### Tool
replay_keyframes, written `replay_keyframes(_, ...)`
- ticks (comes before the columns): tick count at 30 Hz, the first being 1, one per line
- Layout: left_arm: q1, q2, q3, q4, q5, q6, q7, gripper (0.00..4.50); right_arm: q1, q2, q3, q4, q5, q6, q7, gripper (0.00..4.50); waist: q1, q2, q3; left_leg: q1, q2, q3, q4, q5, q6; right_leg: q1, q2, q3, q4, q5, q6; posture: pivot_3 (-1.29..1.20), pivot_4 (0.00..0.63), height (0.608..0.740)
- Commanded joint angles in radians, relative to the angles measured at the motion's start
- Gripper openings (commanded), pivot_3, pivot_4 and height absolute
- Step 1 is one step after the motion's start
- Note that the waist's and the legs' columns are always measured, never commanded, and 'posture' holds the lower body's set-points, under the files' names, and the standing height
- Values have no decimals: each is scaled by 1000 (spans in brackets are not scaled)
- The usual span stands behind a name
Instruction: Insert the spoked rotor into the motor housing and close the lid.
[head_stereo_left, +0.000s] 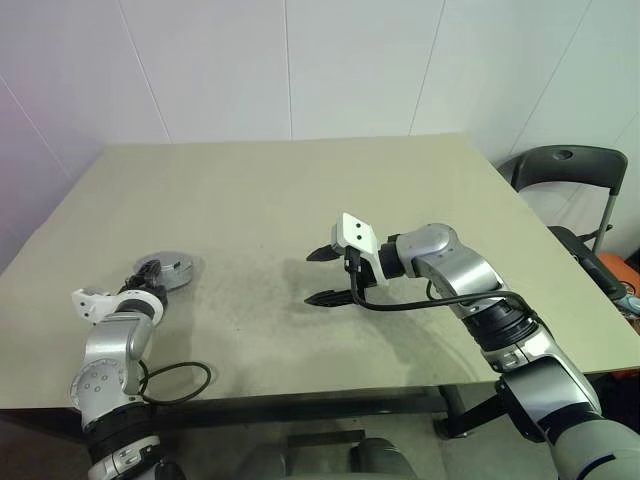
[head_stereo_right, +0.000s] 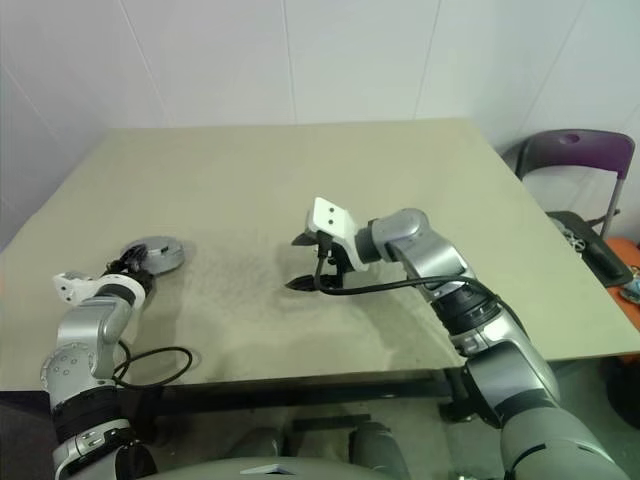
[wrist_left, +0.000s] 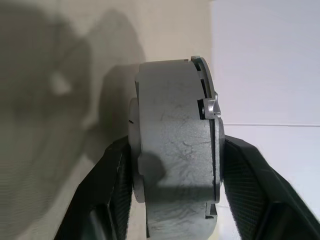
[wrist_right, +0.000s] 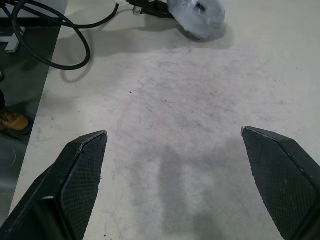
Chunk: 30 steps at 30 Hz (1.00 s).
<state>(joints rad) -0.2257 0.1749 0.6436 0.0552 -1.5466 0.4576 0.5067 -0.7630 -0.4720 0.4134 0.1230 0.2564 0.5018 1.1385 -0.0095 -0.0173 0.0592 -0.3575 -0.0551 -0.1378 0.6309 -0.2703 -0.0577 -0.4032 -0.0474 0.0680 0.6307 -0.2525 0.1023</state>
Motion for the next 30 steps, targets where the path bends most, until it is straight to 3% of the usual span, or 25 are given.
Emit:
replay_keyframes(1,5,-26,-6,-45,-22,12,51,4069,-10,3,-42,-18,5,-16,9,4500,0,0,0,0,0,0,0,0,0,0,0,0,0,0,0,0,0,740)
replay_keyframes(2,8,-31,-7,-53,-23,13,61,4442,-10,3,-43,-18,4,-17,9,4500,0,0,0,0,0,0,0,0,0,0,0,0,0,0,0,0,0,740)
replay_keyframes(3,13,-35,-9,-63,-19,15,72,4477,-9,3,-43,-18,4,-17,11,4500,0,0,0,0,0,0,0,0,0,0,0,0,0,0,0,0,0,740)
replay_keyframes(12,72,-110,-32,-238,-43,-4,229,4477,-10,3,-45,-12,-4,-21,19,4500,1,0,0,0,0,0,0,0,0,0,0,0,0,0,0,0,0,740)
replay_keyframes(19,168,-154,-124,-388,-18,2,303,4477,-9,11,-39,9,-17,-36,27,4500,2,0,0,1,0,0,1,0,0,2,0,0,0,0,0,0,0,740)
replay_keyframes(24,217,-111,-232,-467,14,63,287,4477,-5,13,-43,29,-23,-49,29,4500,0,0,0,3,0,0,2,0,0,4,1,0,0,0,-2,0,0,740)
replay_keyframes(30,204,78,-425,-521,159,222,74,4477,7,18,-124,84,6,-59,1,4500,-1,0,0,4,0,1,2,0,0,5,1,0,0,0,-3,0,0,740)
